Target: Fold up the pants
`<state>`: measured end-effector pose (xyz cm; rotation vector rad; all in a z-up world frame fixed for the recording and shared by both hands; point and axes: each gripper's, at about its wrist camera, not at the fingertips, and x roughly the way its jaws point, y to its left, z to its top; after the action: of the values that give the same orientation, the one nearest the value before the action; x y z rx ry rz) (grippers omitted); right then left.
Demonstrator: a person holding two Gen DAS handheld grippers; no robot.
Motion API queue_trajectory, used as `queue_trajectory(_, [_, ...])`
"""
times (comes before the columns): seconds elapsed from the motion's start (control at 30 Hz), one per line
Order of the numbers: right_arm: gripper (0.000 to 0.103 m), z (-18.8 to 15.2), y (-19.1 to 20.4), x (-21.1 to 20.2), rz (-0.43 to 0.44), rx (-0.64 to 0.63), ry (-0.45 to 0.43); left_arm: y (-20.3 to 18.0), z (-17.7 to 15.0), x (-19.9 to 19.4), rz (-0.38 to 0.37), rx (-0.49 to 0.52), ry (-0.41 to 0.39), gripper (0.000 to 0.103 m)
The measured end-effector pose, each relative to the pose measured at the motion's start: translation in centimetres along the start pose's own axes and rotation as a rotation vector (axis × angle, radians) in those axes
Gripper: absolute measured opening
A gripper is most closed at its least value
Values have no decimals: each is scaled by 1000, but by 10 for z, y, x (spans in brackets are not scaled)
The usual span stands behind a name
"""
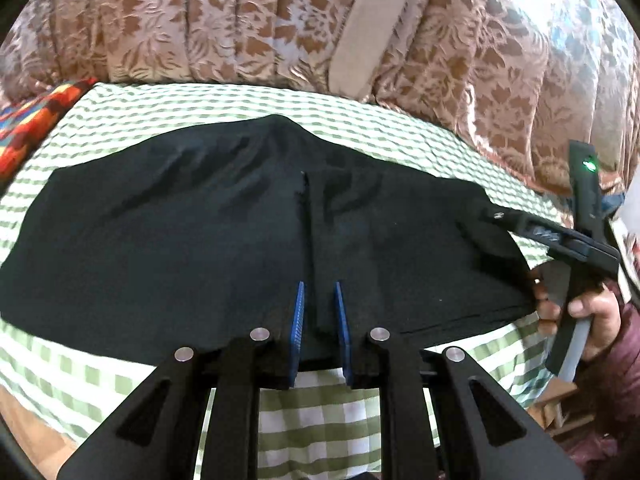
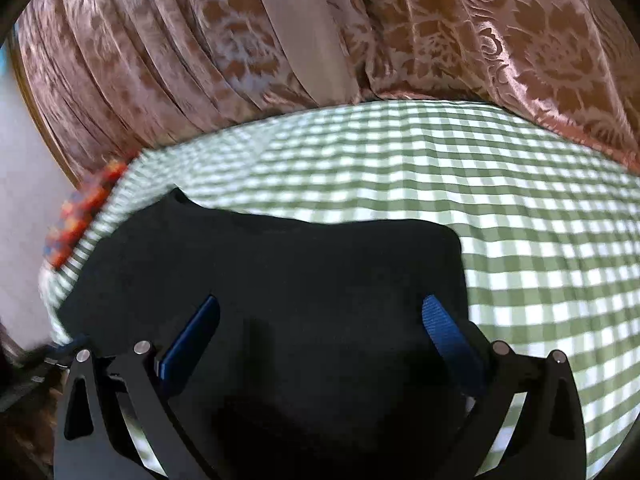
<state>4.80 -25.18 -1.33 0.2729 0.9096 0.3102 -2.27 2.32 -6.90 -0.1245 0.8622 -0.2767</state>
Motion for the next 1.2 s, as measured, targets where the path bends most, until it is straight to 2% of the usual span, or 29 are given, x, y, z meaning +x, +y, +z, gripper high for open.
queue_trajectory(0.17, [100,-8,35,-13,81,-79,9,9,0,-9,69,-20,-22,15])
queue_trajectory(0.2, [96,-11,44,-14,94,-101,11,9,1,-9,78,-22,-24,15])
queue_trajectory(0.23, [82,-14,52,-14,109,-120,14,11,1,-10,86,-26,-27,15])
queue_trajectory(0.3, [65,-20,70,-10,160,-146,49,15,2,-11,95,-36,-28,15])
queue_trajectory(0.33, [61,-21,75,-6,180,-151,64,16,2,-12,101,-37,-28,15])
queue_trajectory(0.5, [60,-36,110,16,220,-228,134,26,0,-14,124,-53,-27,15])
queue_trajectory(0.6, [65,-45,123,31,203,-273,167,33,0,-14,137,-72,-25,16])
queue_trajectory(0.63, [66,-50,127,37,181,-291,177,35,0,-15,140,-79,-25,30])
queue_trajectory(0.67, [67,-52,129,40,169,-308,170,37,-1,-15,136,-90,-30,36])
queue_trajectory(0.7, [67,-54,130,41,165,-314,163,39,-1,-16,134,-98,-34,38])
queue_trajectory(1.0, [69,-57,124,41,192,-293,157,50,-2,-21,168,-133,-38,38])
queue_trajectory(1.1, [70,-58,125,40,194,-291,153,62,-3,-27,160,-181,-31,38])
queue_trajectory(1.2, [71,-60,125,38,193,-289,147,85,-7,-37,139,-272,-33,38])
